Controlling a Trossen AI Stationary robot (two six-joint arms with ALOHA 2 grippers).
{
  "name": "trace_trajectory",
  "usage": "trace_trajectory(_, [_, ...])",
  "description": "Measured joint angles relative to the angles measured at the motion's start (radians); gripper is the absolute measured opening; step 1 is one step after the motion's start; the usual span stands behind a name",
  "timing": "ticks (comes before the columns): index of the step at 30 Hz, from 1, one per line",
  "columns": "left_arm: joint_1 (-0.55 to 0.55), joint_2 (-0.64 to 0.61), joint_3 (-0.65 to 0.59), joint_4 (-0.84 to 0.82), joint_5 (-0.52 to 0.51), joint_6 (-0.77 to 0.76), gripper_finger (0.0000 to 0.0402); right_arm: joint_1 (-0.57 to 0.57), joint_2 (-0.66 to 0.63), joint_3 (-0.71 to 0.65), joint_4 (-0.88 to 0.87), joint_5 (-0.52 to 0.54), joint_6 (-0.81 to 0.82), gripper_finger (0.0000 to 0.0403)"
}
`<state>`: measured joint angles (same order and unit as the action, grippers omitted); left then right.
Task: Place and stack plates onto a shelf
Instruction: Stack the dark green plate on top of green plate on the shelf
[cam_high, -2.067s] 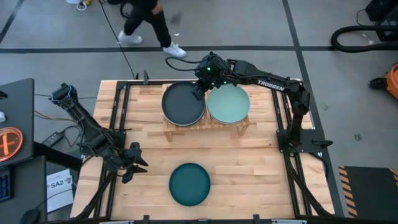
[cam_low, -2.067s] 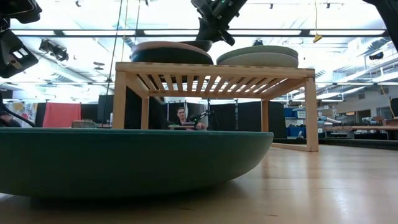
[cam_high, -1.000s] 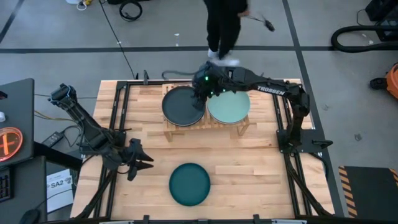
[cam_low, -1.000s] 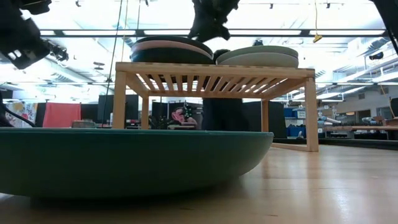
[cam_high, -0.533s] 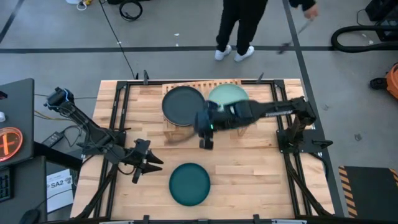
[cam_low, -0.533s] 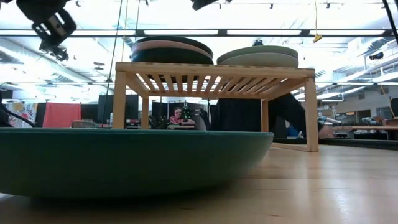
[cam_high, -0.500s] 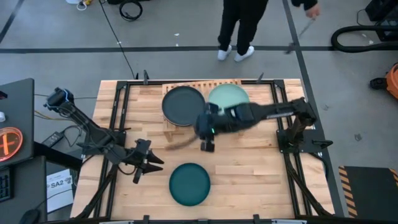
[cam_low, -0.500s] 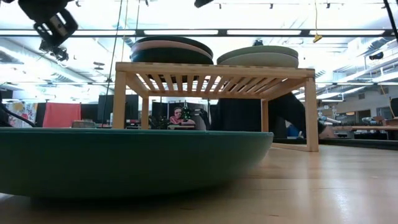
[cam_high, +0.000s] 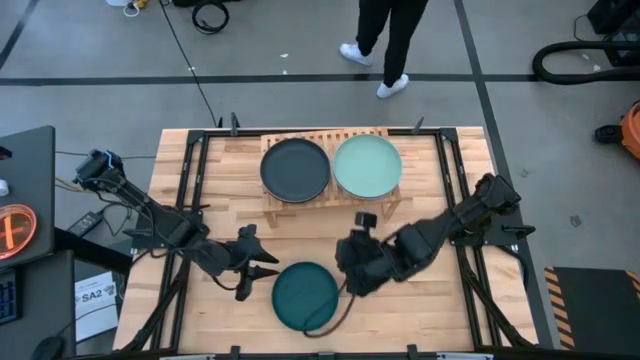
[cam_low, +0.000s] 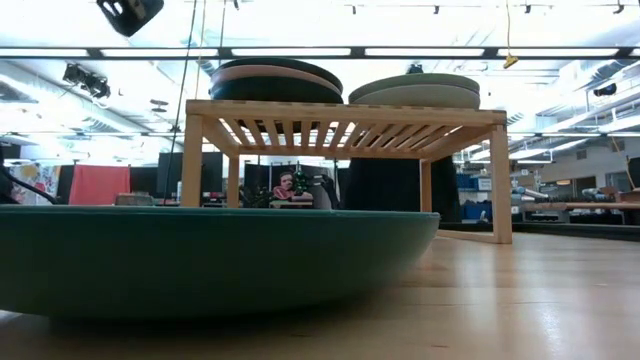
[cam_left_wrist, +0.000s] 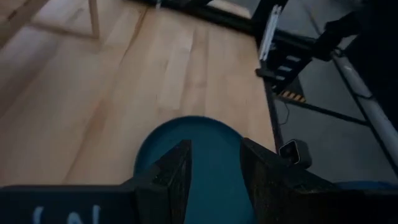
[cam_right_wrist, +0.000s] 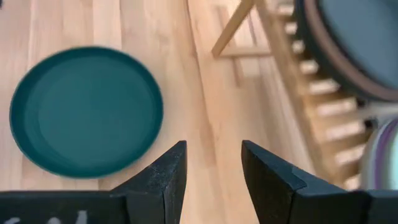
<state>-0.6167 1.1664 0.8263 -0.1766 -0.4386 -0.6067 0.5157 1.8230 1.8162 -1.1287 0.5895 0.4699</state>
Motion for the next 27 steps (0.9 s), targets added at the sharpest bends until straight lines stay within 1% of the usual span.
trace_trajectory(4, [0.015,0.058,0.060,-0.114,0.000,-0.102,0.0142,0.039,0.000,-0.073,0.005,0.016,0.140,0.0158])
trace_trajectory(8, [0.022,0.106,0.068,-0.185,0.008,-0.221,0.0142,0.066,0.000,-0.141,0.009,0.015,0.256,0.0158])
trace_trajectory(13, [0.033,0.175,0.069,-0.280,0.075,-0.344,0.0142,0.076,0.002,-0.230,0.057,0.012,0.355,0.0158])
trace_trajectory(17, [0.034,0.243,0.069,-0.310,0.089,-0.401,0.0142,0.075,0.002,-0.300,0.137,-0.014,0.376,0.0159])
trace_trajectory(23, [0.036,0.346,0.069,-0.297,0.112,-0.457,0.0142,0.075,0.002,-0.392,0.287,-0.072,0.375,0.0158])
trace_trajectory(27, [0.042,0.405,0.069,-0.287,0.115,-0.489,0.0142,0.075,0.002,-0.433,0.335,-0.087,0.374,0.0159])
